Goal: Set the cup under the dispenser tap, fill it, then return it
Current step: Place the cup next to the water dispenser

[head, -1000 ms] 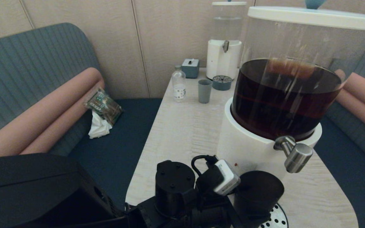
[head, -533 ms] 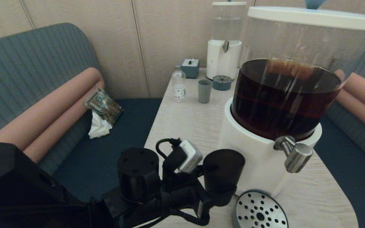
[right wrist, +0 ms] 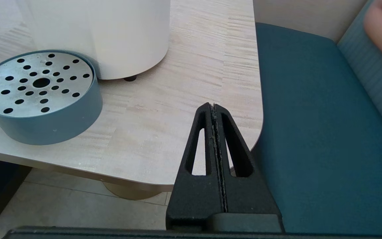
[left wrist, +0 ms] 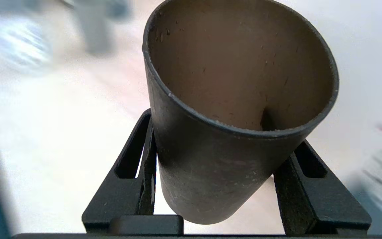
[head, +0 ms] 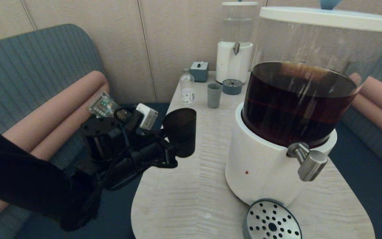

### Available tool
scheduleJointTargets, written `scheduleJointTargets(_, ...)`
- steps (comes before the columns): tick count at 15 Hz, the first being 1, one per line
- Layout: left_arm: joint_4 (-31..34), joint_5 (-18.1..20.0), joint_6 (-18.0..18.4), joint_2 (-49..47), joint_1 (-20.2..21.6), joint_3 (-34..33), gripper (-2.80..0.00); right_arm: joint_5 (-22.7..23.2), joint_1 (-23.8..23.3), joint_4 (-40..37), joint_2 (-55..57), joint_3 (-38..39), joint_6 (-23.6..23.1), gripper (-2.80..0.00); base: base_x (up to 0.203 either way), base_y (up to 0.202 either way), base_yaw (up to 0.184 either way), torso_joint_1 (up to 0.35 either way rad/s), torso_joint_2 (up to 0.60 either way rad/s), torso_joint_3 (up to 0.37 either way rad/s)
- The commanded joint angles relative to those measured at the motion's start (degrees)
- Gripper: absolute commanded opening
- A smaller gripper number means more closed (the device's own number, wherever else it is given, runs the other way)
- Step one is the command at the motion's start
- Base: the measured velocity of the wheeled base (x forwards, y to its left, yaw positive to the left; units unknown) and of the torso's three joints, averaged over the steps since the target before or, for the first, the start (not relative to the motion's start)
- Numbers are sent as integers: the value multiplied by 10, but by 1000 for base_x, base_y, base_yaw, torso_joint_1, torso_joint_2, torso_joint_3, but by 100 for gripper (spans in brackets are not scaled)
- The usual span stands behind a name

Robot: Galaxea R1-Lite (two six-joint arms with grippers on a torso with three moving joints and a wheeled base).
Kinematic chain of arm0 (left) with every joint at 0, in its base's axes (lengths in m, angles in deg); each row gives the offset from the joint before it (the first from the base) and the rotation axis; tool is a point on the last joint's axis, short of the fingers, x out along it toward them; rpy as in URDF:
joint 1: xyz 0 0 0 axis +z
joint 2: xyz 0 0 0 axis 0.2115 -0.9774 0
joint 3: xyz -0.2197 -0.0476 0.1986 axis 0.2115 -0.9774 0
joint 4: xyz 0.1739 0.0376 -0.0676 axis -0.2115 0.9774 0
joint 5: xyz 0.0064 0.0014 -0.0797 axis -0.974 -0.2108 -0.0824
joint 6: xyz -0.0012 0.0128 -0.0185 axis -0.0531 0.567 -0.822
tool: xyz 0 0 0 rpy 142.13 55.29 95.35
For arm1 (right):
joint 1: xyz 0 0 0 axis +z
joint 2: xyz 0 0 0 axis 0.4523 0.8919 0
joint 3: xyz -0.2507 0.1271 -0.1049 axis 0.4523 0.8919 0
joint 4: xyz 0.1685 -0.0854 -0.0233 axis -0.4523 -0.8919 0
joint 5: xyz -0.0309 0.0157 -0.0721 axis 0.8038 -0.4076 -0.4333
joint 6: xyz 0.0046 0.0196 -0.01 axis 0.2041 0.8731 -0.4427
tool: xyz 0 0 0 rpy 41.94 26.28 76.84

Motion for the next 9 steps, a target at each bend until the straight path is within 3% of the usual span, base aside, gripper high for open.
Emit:
scheduleJointTargets(1,-4,1,0,-43,26,41,-280,1,0,0,-1,5,-1,-280,0,0,0,0,0,0)
scheduleJointTargets(6,-7,1,-3,-174,59,163,-280,1,0,0,-1,5,-1,-280,0,0,0,0,0,0)
scheduleJointTargets(9,-14,0,-5,-227,68,191,-280,1,0,0,-1,5,-1,-280,0,0,0,0,0,0)
